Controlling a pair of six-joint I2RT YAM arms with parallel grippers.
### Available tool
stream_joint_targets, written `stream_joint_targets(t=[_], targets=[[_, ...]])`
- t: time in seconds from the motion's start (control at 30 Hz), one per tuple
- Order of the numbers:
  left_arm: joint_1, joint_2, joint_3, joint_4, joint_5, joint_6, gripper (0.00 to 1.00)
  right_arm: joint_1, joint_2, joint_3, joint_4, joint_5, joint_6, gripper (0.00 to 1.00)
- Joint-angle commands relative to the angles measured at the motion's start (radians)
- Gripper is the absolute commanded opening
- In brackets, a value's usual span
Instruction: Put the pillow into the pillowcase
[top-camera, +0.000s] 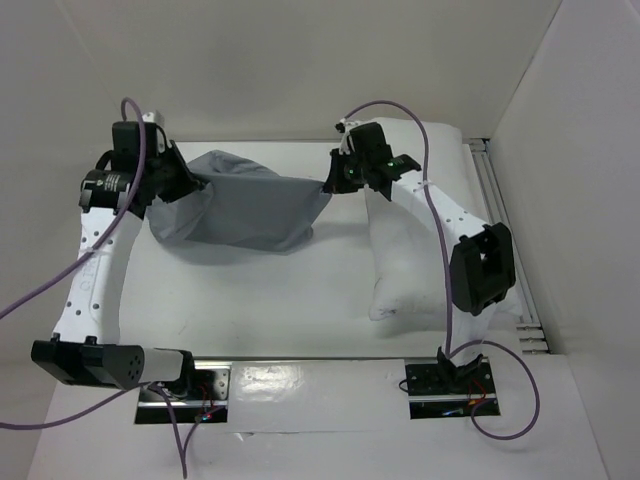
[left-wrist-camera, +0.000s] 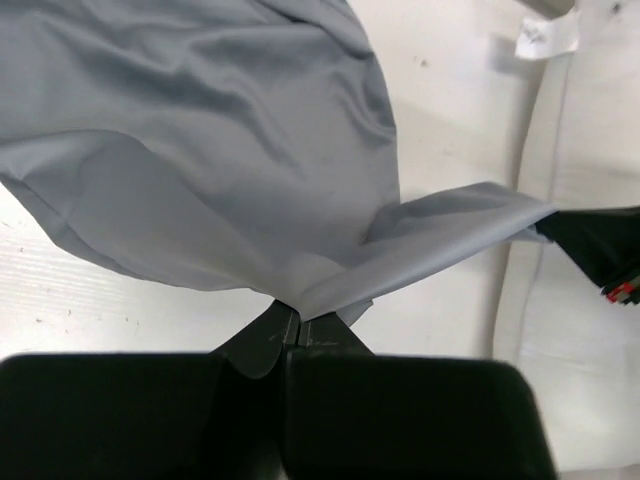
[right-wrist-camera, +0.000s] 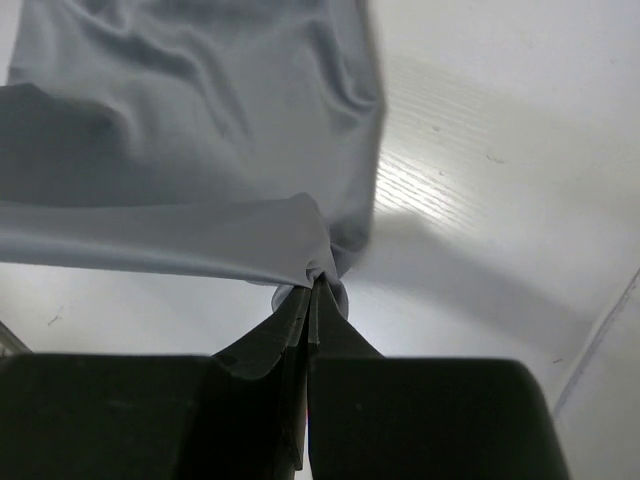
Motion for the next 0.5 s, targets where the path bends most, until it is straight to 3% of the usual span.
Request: stream_joint_targets(t=[0.0,0.13,0.23,0.37,0.47], targets=[[0.083,-0.034,0.069,0.003,-0.004,0.009,0.0,-0.022,-0.08,0.01,0.008,0.058,-0.009,0.0],[0.126,-0.034,0.109,0.003,0.054,0.009,0.0,-0.032,-0.1,0.013,-0.011,0.068,-0.018,0.0],[0.139,-0.034,0.176,0.012,0.107,0.0,0.0,-0.041,-0.114,0.113,-0.065,0.068,-0.047,0.0],[0.125,-0.034,0.313,0.099,0.214,-0.012,0.0,-0.041,-0.182,0.33,-0.142,0.077,-0.098,0.0],[0.111,-0.034,0.451,0.108,0.214,-0.003,0.0,-0.041,-0.249,0.505,-0.168,0.086,-0.141,0.0]])
